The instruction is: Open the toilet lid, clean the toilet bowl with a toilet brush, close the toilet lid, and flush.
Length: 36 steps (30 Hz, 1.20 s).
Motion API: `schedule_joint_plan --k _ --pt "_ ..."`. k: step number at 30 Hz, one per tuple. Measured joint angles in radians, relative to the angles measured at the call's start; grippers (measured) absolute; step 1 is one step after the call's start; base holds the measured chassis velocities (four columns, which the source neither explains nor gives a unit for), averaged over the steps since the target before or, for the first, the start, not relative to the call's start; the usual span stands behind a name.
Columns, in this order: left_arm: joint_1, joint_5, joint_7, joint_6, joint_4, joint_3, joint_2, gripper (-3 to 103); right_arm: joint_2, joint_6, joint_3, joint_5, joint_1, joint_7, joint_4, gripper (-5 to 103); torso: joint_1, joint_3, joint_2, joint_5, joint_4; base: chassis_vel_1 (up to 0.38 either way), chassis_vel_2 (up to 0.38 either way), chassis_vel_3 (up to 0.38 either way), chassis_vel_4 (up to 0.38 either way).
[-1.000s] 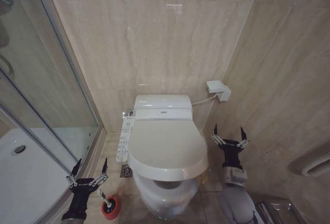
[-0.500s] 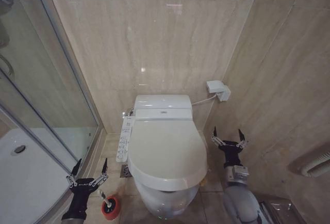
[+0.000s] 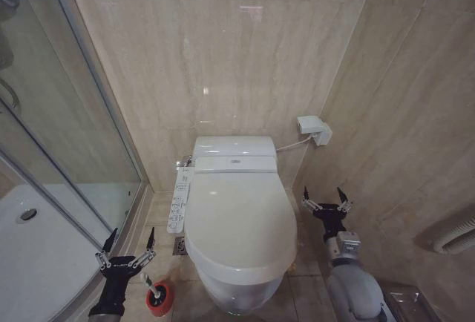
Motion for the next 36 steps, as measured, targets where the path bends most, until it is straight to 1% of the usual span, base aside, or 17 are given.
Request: schedule_joint_plan --k 8,13,20,24,28,36 --pt "0.0 0.0 0.0 0.0 0.0 0.0 0.0 100 0.007 -0.019 0.011 0.003 -0.015 -0.018 0.027 100 0.0 0.0 0.0 -0.0001 0.0 0.0 0.0 0.0 0.0" --pt "0.0 0.0 0.0 0.0 0.0 0.0 0.0 100 0.023 -0.016 0.013 -0.005 -0.033 -0.023 0.035 100 0.0 0.0 0.0 -0.0001 0.0 0.0 0.0 0.0 0.0" --pt "0.0 0.0 0.0 0.0 0.0 0.0 0.0 100 0.041 0.028 0.012 -0.03 -0.037 -0.03 0.011 100 0.0 0.0 0.0 -0.0001 0.0 0.0 0.0 0.0 0.0" --pt "0.0 0.0 0.0 0.0 0.0 0.0 0.0 100 0.054 0.077 0.006 -0.049 -0.024 -0.037 -0.028 100 0.0 0.0 0.0 0.0 0.0001 0.0 0.0 0.0 0.0" --pt "0.0 0.0 0.0 0.0 0.0 0.0 0.0 100 0.069 0.094 -0.004 -0.063 -0.013 -0.04 -0.052 100 0.0 0.0 0.0 0.0 0.0 0.0 0.0 0.0 0.0" --pt "0.0 0.0 0.0 0.0 0.0 0.0 0.0 100 0.099 0.1 -0.015 -0.066 0.037 -0.045 -0.095 100 0.0 0.0 0.0 -0.0001 0.0001 0.0 0.0 0.0 0.0"
